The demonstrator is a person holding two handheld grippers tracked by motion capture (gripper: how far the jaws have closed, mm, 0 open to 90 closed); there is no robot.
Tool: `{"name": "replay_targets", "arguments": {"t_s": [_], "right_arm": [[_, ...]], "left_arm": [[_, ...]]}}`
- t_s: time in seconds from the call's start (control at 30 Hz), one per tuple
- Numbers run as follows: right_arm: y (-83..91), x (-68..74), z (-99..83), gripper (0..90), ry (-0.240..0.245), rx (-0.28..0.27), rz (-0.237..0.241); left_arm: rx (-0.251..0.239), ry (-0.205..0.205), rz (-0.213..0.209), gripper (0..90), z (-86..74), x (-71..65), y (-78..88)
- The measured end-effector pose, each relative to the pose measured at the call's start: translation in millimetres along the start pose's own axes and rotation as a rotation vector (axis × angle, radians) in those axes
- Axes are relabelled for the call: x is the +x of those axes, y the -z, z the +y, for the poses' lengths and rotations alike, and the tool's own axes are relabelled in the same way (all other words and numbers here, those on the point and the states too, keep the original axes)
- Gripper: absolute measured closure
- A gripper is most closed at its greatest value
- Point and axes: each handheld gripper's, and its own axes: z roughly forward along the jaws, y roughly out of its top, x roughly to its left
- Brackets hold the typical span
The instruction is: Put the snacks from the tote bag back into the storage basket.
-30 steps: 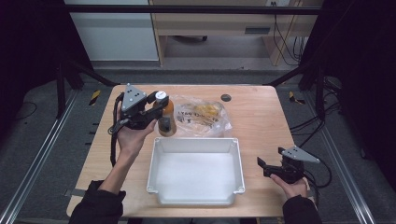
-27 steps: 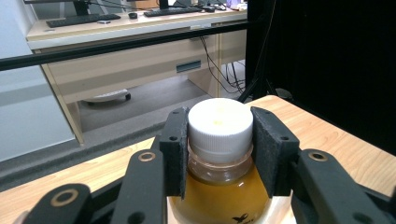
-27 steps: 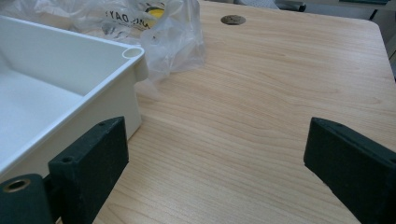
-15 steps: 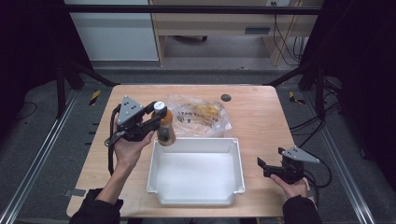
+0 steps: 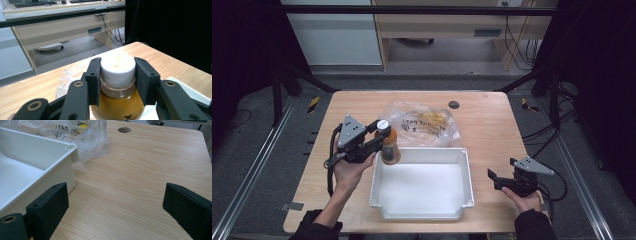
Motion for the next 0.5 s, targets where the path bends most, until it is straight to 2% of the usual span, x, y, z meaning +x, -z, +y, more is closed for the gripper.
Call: {"name": "replay_targets", "arguments": {"t_s": [0.5], "right_arm": [[0.0,0.4,0.1,6.9,0.001,0.002,0.001]], "left_arm": [[0.039,0.010,-0.029,59.2,-26.7,-3.8,9.6]]}}
